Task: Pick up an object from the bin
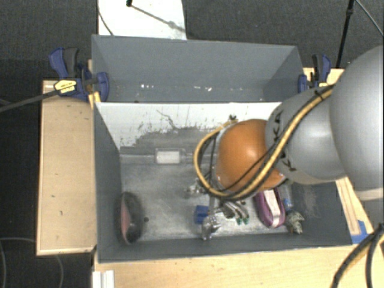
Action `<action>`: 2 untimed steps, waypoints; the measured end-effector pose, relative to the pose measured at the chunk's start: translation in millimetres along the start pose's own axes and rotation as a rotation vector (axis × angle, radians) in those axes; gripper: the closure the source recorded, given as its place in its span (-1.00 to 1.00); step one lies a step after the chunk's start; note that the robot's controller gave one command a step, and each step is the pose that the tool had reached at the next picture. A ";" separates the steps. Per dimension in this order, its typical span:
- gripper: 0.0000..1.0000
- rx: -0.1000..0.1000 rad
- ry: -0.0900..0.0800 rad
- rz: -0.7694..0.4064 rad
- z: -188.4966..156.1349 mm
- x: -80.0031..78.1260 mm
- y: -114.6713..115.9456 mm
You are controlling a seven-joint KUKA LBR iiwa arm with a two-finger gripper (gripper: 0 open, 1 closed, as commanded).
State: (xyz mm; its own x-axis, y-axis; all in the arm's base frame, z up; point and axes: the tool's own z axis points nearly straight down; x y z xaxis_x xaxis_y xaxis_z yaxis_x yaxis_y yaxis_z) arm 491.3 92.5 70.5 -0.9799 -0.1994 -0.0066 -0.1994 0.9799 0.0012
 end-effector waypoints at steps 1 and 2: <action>-1.00 0.000 0.000 -0.110 -30.7 11.3 3.4; -1.00 0.000 -0.002 0.138 -29.7 -2.7 -3.8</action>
Offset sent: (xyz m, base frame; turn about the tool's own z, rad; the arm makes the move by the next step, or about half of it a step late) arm -0.0128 0.0007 0.0295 -0.1110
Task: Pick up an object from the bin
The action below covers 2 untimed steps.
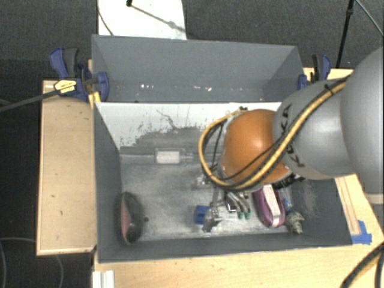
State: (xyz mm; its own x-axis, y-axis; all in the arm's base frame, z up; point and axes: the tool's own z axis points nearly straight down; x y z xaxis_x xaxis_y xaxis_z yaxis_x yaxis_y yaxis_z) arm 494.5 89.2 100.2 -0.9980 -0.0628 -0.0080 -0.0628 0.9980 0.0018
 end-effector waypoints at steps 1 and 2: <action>-1.00 0.000 0.001 0.207 28.5 9.5 -0.6; -1.00 0.001 0.003 0.210 27.5 8.4 -0.4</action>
Offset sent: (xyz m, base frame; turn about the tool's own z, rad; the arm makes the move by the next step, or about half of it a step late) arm -0.0111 -0.0018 -0.0302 0.2078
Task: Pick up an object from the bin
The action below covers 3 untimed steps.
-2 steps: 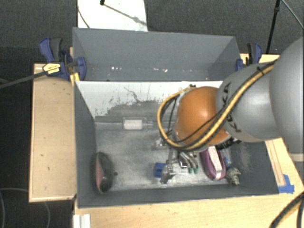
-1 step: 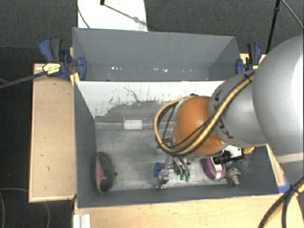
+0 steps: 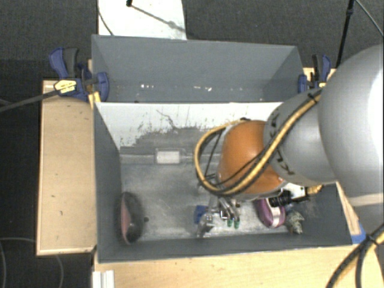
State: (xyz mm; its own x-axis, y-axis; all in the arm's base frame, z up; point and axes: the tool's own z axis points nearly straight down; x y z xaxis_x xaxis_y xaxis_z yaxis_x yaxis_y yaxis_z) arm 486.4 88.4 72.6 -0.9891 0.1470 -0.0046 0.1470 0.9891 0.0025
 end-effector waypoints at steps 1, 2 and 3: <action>1.00 -0.001 -0.007 0.004 -2.3 -2.4 -0.1; 1.00 0.000 -0.001 0.007 -44.6 -4.1 0.5; 1.00 0.000 -0.001 0.009 -69.8 -5.4 0.8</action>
Offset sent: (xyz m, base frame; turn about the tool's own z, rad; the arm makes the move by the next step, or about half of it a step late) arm 0.0000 0.0000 0.0000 0.0000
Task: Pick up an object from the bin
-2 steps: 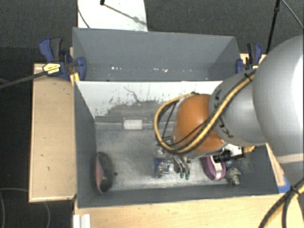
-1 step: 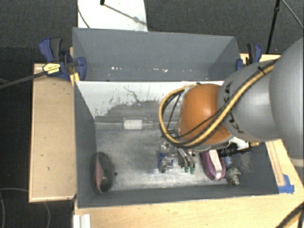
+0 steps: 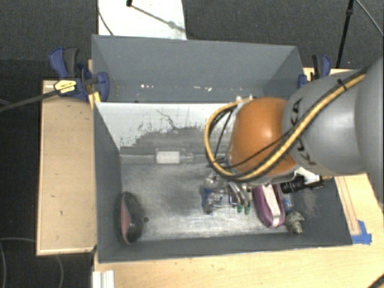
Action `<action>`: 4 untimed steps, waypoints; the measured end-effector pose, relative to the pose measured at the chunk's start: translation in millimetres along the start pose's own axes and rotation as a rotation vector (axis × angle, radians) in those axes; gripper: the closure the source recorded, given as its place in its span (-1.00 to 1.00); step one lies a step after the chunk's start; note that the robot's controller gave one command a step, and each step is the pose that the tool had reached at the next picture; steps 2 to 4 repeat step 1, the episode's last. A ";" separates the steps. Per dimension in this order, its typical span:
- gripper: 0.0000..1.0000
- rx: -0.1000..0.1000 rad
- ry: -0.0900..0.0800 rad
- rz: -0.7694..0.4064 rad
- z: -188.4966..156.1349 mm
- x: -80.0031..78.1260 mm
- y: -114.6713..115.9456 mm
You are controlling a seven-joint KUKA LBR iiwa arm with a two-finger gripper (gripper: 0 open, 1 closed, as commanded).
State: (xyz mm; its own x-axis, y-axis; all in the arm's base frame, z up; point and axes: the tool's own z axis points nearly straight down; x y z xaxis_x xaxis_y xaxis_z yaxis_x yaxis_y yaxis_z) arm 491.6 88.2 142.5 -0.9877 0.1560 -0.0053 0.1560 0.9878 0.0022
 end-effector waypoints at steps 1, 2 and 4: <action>1.00 0.000 -0.001 -0.001 -33.8 -1.4 0.4; 1.00 0.000 -0.001 -0.001 -33.8 -1.4 0.4; 1.00 0.000 -0.001 -0.001 -33.8 -1.4 0.4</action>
Offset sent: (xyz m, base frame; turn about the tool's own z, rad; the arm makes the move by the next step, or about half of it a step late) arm -0.0001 0.0000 0.0316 0.0000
